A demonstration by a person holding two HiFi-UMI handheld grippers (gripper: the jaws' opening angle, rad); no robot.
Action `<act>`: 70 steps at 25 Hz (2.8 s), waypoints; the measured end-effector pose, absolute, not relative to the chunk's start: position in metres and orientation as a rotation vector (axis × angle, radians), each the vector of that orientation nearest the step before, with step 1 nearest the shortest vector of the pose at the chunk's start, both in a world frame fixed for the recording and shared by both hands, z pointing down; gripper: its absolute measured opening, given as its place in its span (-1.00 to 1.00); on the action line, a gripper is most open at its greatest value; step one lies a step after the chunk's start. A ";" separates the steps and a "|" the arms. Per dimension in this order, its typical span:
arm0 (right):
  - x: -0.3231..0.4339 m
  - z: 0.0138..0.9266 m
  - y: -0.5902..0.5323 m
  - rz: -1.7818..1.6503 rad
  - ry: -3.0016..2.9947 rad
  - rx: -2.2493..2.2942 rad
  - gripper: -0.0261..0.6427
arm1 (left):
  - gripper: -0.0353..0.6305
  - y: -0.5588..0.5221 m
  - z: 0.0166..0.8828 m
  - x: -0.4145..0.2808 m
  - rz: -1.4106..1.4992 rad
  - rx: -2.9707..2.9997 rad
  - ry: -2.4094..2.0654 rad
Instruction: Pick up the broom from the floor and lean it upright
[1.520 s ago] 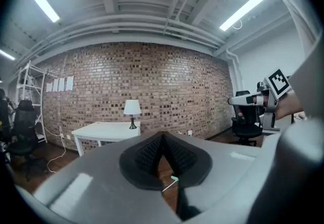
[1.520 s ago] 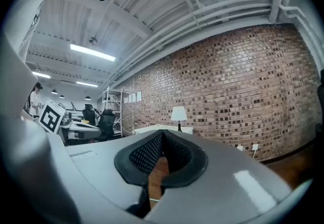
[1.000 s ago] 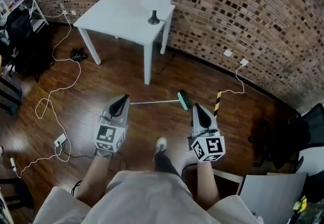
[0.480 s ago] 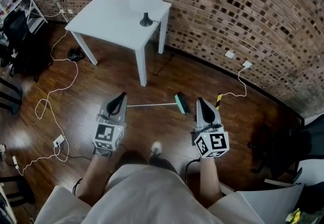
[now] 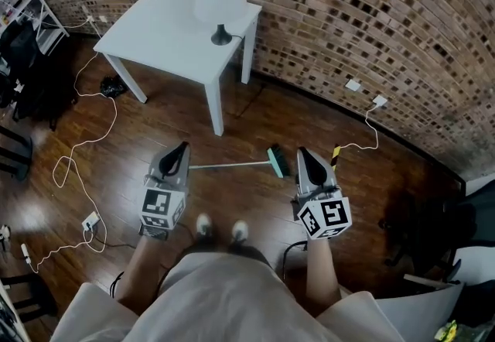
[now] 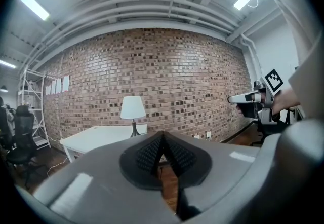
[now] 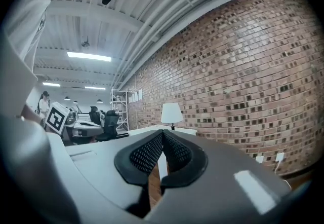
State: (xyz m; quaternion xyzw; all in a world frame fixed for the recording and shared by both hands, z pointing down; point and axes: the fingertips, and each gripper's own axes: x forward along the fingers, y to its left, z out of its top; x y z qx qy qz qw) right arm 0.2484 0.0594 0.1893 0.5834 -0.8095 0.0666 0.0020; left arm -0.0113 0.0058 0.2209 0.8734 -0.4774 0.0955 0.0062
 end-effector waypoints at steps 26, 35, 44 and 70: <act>0.107 0.347 -0.073 0.495 -2.629 1.166 -0.63 | -0.89 -0.102 0.358 -0.123 0.491 2.485 -1.558; 0.059 0.502 -0.113 0.499 -2.507 1.006 -0.56 | -0.89 -0.123 0.482 -0.188 0.532 2.328 -1.600; 0.013 0.668 -0.118 0.474 -2.462 0.779 -0.55 | -0.89 -0.133 0.609 -0.211 0.395 2.152 -1.704; -0.041 1.149 -0.111 0.169 -2.079 0.093 -0.56 | -0.89 -0.060 0.961 -0.218 0.295 1.913 -1.904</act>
